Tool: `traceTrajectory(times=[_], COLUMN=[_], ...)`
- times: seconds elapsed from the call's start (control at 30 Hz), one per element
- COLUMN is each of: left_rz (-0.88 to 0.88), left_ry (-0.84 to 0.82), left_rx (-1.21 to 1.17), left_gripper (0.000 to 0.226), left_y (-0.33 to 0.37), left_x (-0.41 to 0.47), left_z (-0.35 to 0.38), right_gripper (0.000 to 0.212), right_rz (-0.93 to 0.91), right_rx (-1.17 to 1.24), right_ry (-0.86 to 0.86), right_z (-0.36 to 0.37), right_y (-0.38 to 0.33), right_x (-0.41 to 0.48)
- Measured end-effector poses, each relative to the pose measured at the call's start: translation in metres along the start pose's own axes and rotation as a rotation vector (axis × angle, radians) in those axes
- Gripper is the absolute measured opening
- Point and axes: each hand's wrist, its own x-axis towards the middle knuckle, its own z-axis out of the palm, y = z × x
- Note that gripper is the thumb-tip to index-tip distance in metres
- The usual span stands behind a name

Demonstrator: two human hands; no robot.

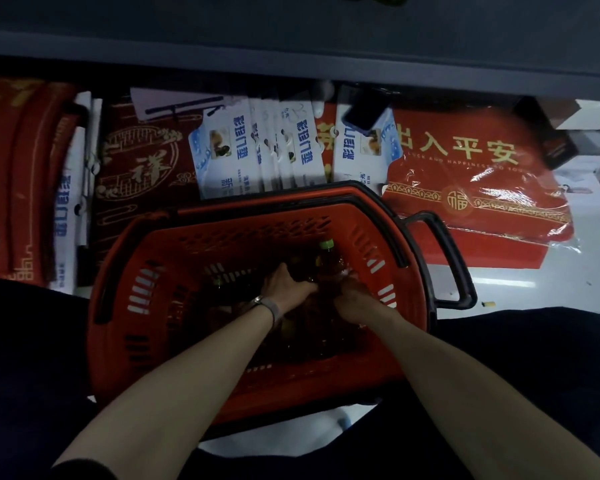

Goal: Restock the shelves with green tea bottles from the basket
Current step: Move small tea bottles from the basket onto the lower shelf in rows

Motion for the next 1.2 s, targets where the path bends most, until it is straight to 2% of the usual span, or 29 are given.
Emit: traceTrajectory(times=[0.07,0.1,0.2,0.3,0.37,0.47,0.57,0.6,0.7,0.93,1.03,1.2], left_rz=[-0.004,0.000,-0.008,0.016,0.056,0.118,0.212,0.249,0.350,0.523,0.593,0.689], left_ry=[0.000,0.001,-0.011,-0.027,-0.010,-0.021,-0.022,-0.030,-0.079,-0.146,-0.130,-0.053], left_rx=[-0.073,-0.109,-0.183,-0.225,-0.214,-0.256,-0.272,-0.280,-0.382,-0.666,-0.681,-0.650], left_gripper=[0.041,0.032,0.038,0.057,0.053,0.053,0.076,0.074,0.047,0.052,0.049,0.042], left_y=[-0.003,-0.004,-0.003,-0.004,-0.002,0.007,0.020,0.026,0.046,0.091,0.104,0.122], left_x=[-0.005,-0.006,-0.016,-0.021,-0.026,-0.038,-0.050,-0.056,-0.076,-0.109,-0.115,-0.118], left_z=[-0.005,-0.008,-0.020,-0.033,-0.046,-0.071,-0.097,-0.106,-0.127,-0.149,-0.152,-0.155], right_gripper=[0.045,0.043,0.039,0.037,0.035,0.044,0.029,0.031,0.030,0.032,0.025,0.039], right_rz=[-0.039,-0.074,-0.187,-0.373,-0.458,-0.412,-0.372,-0.388,-0.410,-0.442,-0.510,-0.557], right_rx=[0.000,-0.007,0.010,0.108,0.150,0.249,0.255,0.271,0.360,0.568,0.597,0.623], right_ry=[-0.020,-0.028,-0.060,-0.041,-0.071,-0.096,-0.109,-0.129,-0.180,-0.102,-0.080,0.006], right_z=[-0.004,-0.004,-0.014,-0.021,-0.019,-0.042,-0.073,-0.082,-0.111,-0.148,-0.159,-0.167], right_y=[0.000,-0.001,-0.005,-0.008,0.003,-0.014,-0.048,-0.052,-0.068,-0.087,-0.091,-0.094], right_x=[-0.006,-0.010,-0.022,-0.028,-0.014,-0.040,-0.080,-0.086,-0.115,-0.145,-0.155,-0.155])
